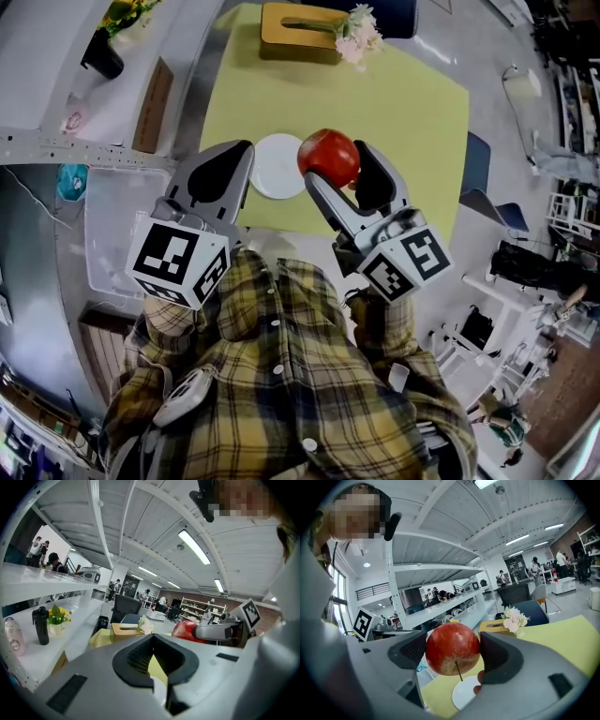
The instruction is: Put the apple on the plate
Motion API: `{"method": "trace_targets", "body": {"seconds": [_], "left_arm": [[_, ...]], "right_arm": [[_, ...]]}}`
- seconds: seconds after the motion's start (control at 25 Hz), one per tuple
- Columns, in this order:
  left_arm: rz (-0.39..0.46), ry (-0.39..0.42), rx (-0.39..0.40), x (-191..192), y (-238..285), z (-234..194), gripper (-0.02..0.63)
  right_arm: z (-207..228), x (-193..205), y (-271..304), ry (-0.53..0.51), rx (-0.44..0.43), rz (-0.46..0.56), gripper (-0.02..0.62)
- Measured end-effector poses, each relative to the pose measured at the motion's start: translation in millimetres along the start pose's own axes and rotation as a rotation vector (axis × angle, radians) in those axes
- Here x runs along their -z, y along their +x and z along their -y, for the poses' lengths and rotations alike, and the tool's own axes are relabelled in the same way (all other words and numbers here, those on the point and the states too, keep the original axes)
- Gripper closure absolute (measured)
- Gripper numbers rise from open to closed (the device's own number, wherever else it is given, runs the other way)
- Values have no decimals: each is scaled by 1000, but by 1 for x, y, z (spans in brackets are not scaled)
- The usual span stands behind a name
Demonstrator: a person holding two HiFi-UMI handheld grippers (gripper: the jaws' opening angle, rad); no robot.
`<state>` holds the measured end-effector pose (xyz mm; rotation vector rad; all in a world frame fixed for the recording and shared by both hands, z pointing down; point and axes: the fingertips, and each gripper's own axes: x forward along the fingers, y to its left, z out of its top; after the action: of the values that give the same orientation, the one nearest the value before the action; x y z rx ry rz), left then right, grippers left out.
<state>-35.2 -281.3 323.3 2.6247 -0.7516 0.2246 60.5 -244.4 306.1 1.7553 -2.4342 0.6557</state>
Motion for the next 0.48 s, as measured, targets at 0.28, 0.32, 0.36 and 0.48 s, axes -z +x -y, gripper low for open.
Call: {"method": "trace_targets", "body": {"seconds": [0.28,0.32,0.36,0.48], "left_arm": [[-42,-42,-1,28,11,-7,600],[-44,-49,0,31,13,-7,600],[-47,-54,-1,34,14,-8,600],[-54,-65,-15,42,18,-11,600]], "right_arm": [[4,36,23,11,-27,-79,245],[5,41,26,7,-29,-91,245],[5,46,28,5,-32,-102,245],[7,61,34,18,-45,-133,245]]}}
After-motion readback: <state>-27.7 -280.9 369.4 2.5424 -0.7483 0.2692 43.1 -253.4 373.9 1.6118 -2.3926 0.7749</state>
